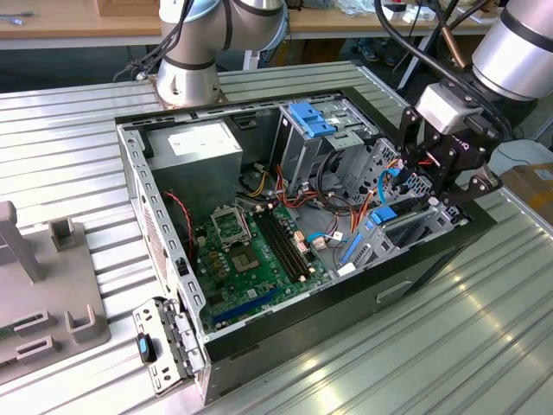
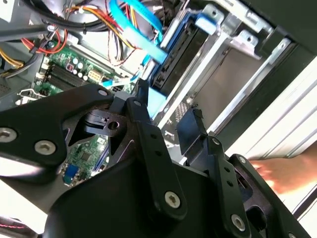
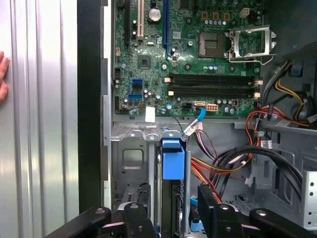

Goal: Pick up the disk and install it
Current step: 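Insert the disk into the insertion slot, then insert the first disk wire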

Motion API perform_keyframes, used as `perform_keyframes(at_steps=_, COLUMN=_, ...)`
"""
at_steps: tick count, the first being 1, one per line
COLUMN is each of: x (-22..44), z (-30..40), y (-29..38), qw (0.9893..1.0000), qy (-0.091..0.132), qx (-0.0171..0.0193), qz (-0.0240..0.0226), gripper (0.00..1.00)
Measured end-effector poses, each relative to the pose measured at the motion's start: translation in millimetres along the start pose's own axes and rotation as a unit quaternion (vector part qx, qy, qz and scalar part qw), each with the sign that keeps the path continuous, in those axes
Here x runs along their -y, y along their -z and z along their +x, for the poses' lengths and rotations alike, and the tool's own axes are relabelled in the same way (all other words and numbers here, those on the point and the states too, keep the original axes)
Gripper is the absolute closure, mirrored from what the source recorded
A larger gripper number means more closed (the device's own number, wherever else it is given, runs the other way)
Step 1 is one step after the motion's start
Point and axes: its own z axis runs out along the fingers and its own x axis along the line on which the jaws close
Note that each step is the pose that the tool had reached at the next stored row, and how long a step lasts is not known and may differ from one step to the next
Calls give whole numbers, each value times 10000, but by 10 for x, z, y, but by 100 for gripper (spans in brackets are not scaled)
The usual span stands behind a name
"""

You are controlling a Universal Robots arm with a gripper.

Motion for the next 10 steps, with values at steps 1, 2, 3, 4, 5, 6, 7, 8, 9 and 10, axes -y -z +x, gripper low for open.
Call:
perform_keyframes(at_steps=1, x=28, z=-3, y=-1, qw=10000, qy=0, qx=0, qz=0, gripper=50)
perform_keyframes(at_steps=2, x=47, z=-5, y=-1, qw=10000, qy=0, qx=0, qz=0, gripper=50)
perform_keyframes(at_steps=3, x=60, z=-16, y=-3, qw=10000, qy=0, qx=1, qz=0, gripper=50)
perform_keyframes(at_steps=4, x=61, z=-41, y=-3, qw=10000, qy=1, qx=0, qz=0, gripper=50)
perform_keyframes(at_steps=5, x=61, z=-54, y=-3, qw=10000, qy=1, qx=-1, qz=0, gripper=50)
perform_keyframes(at_steps=6, x=61, z=-66, y=-4, qw=10000, qy=1, qx=0, qz=0, gripper=50)
perform_keyframes(at_steps=7, x=61, z=-69, y=-4, qw=10000, qy=0, qx=0, qz=0, gripper=50)
perform_keyframes(at_steps=8, x=61, z=-71, y=-5, qw=10000, qy=1, qx=1, qz=0, gripper=50)
perform_keyframes(at_steps=9, x=61, z=-78, y=-4, qw=10000, qy=1, qx=0, qz=0, gripper=50)
perform_keyframes(at_steps=10, x=61, z=-87, y=-5, qw=10000, qy=1, qx=0, qz=0, gripper=50)
